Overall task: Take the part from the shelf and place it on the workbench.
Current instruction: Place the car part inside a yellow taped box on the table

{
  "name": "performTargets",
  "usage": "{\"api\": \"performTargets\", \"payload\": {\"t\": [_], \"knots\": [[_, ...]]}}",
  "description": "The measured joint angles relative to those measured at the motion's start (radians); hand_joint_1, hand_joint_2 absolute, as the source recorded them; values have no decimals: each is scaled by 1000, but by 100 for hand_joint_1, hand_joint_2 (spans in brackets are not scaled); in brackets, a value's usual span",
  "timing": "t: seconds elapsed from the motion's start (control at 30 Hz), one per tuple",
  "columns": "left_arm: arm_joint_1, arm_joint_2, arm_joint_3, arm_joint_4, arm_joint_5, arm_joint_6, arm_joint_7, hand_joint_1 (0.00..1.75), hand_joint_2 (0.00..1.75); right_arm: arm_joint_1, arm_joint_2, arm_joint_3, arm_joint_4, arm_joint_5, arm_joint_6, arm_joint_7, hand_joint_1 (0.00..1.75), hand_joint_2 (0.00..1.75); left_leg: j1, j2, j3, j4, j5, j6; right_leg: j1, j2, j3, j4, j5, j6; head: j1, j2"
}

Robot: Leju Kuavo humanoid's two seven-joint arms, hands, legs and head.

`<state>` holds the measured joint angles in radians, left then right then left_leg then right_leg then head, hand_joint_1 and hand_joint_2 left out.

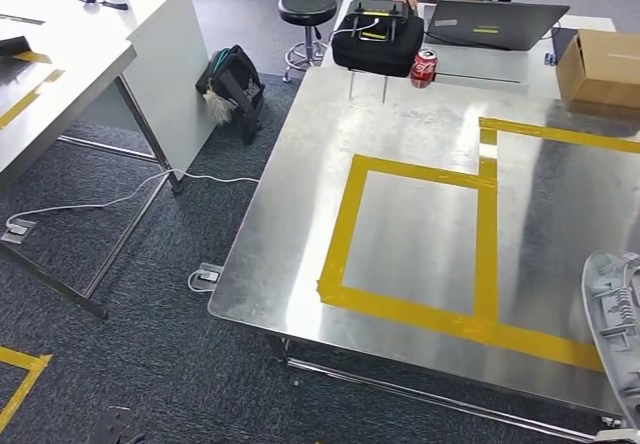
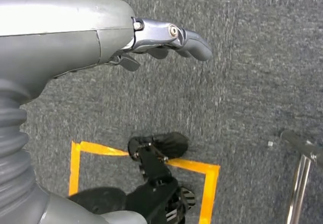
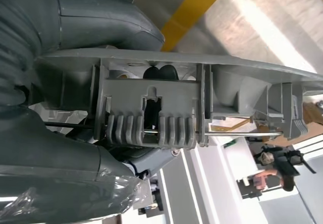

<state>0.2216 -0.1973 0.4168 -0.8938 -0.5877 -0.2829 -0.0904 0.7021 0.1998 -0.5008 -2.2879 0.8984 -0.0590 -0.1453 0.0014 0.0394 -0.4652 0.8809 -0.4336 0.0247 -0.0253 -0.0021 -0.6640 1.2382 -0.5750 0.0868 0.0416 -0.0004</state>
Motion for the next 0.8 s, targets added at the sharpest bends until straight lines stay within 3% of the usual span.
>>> {"api": "performTargets", "payload": {"t": [0.03, 0.07, 0.13, 0.17, 0.2, 0.27, 0.33, 0.37, 0.47, 0.5, 0.57, 0.63, 0.67, 0.73, 0.8], "knots": [[0, -3, 3, 0, -3, -2, 0, 0, 175, -7, 10, -14, 0, 9, 9, -11, 175, 175, 4, 0, 2, 3, -4, -6, -4, 0, -4, 4, 12, 8, 0, 0], [0, -6, 7, 0, -8, -4, 0, 0, 175, -18, 23, -30, 0, 20, 20, -27, 175, 175, 10, 0, 4, 10, -10, -15, -10, -2, 13, -34, 42, 16, 0, 0], [0, -9, 18, 0, -16, -6, -1, 0, 175, -42, 51, -67, 2, 37, 41, -58, 175, 175, 22, -1, 2, 40, -31, -40, -22, -5, 72, -150, 97, 40, 2, 0], [-1, -10, 24, -1, -20, -7, -2, 0, 175, -53, 65, -85, 3, 43, 48, -68, 175, 175, 25, -1, -3, 60, -45, -52, -26, -2, 94, -189, 106, 39, 3, 0], [-1, -11, 30, -3, -23, -8, -3, 0, 175, -62, 75, -100, 4, 47, 53, -74, 175, 175, 25, -1, -7, 76, -56, -60, -28, 1, 103, -203, 102, 30, 2, 0], [-2, -15, 38, -5, -30, -9, -4, 0, 175, -77, 91, -125, 4, 55, 62, -81, 175, 175, 24, -2, -12, 89, -64, -67, -25, 10, 99, -190, 88, -4, -4, 0], [-4, -19, 45, -7, -37, -11, -4, 0, 175, -91, 102, -147, 4, 59, 74, -85, 175, 175, 27, -6, -19, 104, -75, -72, -21, 13, 96, -184, 86, -23, -10, 0], [-6, -20, 48, -8, -41, -12, -5, 0, 175, -98, 106, -158, 4, 62, 80, -87, 175, 175, 27, -11, -34, 136, -94, -73, -20, 14, 96, -184, 86, -29, -11, 0], [-9, -24, 57, -9, -52, -14, -7, 0, 175, -121, 116, -190, 4, 74, 106, -97, 175, 175, 24, -23, -141, 329, -176, -69, -15, 16, 95, -185, 84, -40, -16, 0], [-9, -25, 62, -9, -56, -15, -7, 0, 175, -129, 118, -200, 4, 78, 115, -101, 175, 175, 23, -26, -174, 379, -185, -65, -13, 18, 96, -185, 83, -42, -16, 0], [-9, -28, 69, -9, -61, -16, -7, 0, 175, -140, 121, -218, 5, 83, 127, -106, 175, 175, 21, -29, -193, 382, -149, -56, -10, 23, 100, -185, 80, -45, -16, 0], [-9, -30, 72, -9, -62, -16, -7, 0, 175, -145, 124, -229, 6, 87, 130, -107, 175, 175, 17, -35, -151, 266, -69, -44, -10, 27, 107, -185, 75, -44, -15, 0], [-9, -30, 74, -9, -62, -16, -7, 0, 175, -146, 125, -234, 6, 88, 131, -107, 175, 175, 14, -39, -128, 208, -44, -41, -9, 29, 108, -185, 72, -40, -15, 0], [-11, -32, 76, -9, -62, -17, -7, 0, 175, -147, 128, -242, 7, 90, 133, -106, 175, 175, 9, -44, -103, 142, -29, -41, -8, 34, 107, -188, 71, -28, -15, 0], [-12, -34, 78, -9, -63, -17, -8, 0, 175, -147, 132, -250, 8, 90, 134, -106, 175, 175, 7, -43, -102, 133, -32, -40, -11, 35, 106, -198, 75, -13, -14, 0]]}}
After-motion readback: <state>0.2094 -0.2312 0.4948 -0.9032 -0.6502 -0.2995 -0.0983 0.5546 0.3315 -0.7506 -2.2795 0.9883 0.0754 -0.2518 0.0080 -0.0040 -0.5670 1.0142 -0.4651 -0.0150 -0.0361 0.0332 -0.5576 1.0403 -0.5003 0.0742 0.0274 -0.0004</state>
